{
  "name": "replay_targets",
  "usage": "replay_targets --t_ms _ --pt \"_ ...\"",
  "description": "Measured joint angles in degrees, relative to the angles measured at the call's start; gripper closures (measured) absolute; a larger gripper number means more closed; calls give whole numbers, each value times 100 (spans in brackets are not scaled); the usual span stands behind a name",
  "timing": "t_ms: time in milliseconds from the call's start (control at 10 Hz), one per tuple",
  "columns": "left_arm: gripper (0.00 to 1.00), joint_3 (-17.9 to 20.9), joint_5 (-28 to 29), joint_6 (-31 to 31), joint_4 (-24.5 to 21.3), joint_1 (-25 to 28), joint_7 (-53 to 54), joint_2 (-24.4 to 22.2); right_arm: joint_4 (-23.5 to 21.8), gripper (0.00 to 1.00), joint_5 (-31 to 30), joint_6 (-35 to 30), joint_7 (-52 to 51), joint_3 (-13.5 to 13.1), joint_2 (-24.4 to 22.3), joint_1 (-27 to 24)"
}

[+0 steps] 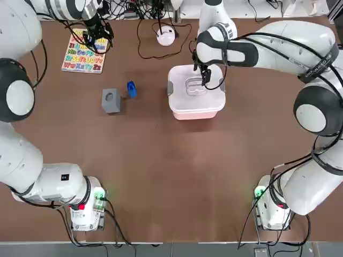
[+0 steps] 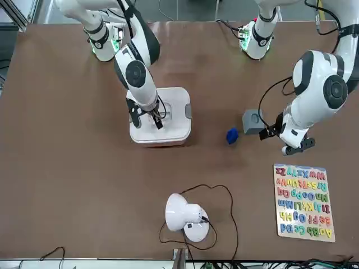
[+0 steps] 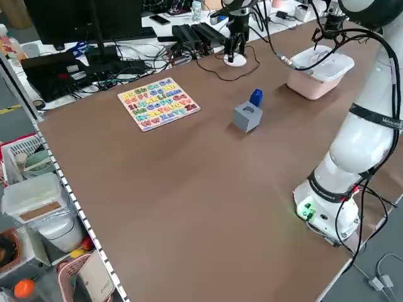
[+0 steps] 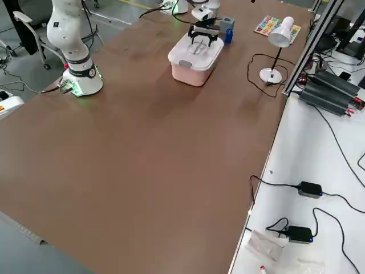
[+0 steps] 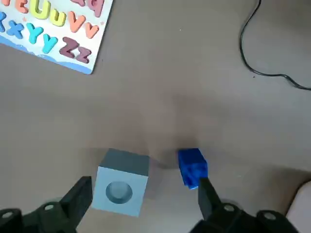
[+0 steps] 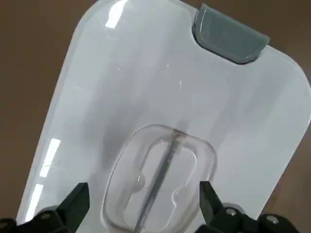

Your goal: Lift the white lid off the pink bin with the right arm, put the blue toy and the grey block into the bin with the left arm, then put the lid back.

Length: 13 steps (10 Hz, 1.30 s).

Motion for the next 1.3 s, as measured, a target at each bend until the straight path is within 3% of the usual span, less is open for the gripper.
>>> replay_targets --t_ms 500,700,1100,1300 --pt "4 -3 0 102 -39 -14 -40 0 -33 7 -24 6 2 -13 11 0" --pt "4 -7 0 103 -46 -19 -41 0 -39 21 -50 7 2 -18 41 0" --pt "4 -8 0 108 -47 -19 -42 0 -33 85 -54 -1 17 -27 60 0" --pt "4 -8 0 110 -48 -19 -42 0 2 91 -54 13 20 -45 53 -1"
